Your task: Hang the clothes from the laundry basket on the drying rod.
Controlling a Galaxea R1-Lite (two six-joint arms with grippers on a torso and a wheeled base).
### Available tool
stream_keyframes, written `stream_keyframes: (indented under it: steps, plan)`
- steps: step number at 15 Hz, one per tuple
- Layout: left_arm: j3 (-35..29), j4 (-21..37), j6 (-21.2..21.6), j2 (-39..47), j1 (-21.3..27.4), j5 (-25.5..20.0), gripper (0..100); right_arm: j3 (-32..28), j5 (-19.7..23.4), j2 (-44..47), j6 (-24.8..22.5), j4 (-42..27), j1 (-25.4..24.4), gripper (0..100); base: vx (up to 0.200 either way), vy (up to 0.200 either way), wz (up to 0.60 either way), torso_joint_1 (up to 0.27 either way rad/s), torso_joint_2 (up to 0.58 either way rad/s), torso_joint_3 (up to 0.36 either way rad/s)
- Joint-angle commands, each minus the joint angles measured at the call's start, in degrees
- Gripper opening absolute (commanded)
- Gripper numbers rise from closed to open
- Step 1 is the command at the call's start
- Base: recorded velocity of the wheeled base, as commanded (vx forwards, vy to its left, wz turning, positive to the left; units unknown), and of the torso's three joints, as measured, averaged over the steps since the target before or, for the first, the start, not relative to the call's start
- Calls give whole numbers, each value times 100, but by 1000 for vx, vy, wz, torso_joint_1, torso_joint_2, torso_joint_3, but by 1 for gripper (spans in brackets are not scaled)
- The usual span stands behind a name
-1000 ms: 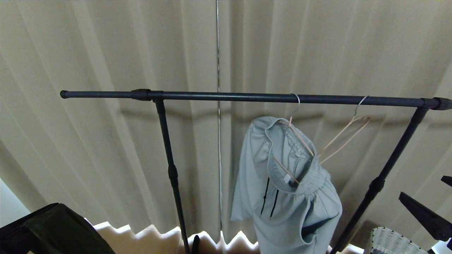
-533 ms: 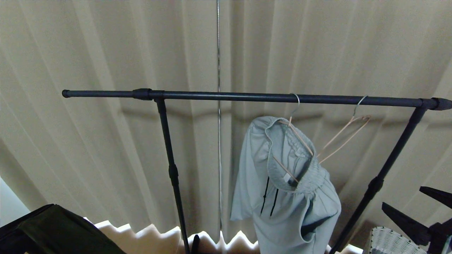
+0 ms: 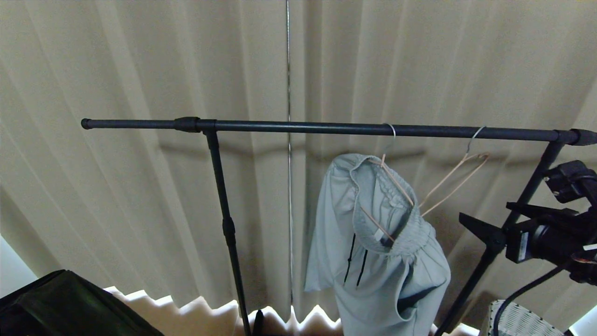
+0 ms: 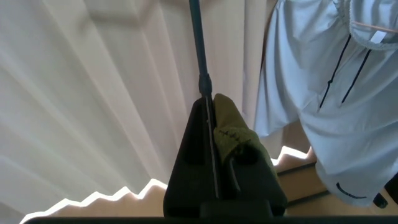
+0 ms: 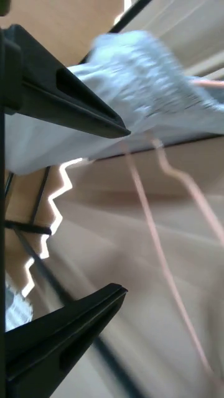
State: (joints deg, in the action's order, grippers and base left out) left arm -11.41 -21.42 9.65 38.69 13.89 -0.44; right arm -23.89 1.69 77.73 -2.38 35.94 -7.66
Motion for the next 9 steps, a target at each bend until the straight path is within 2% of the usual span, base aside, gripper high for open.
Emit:
stream_keyframes:
  steps: [1, 5, 7, 9]
  plan:
    - [-2, 6, 1, -37, 0, -9, 0, -142, -275, 665, 62, 326, -377, 100, 0, 0, 0, 0, 0, 0]
    - [-2, 6, 1, -46, 9, -9, 0, -239, -1145, 1816, 88, 1776, -570, 100, 0, 0, 0, 0, 0, 0]
    - [7, 6, 10, -37, 9, -9, 0, -353, -1224, 2106, 88, 2014, -579, 100, 0, 0, 0, 0, 0, 0]
    - [16, 6, 1, -37, 9, -9, 0, -546, -1233, 2220, 88, 1961, -606, 100, 0, 0, 0, 0, 0, 0]
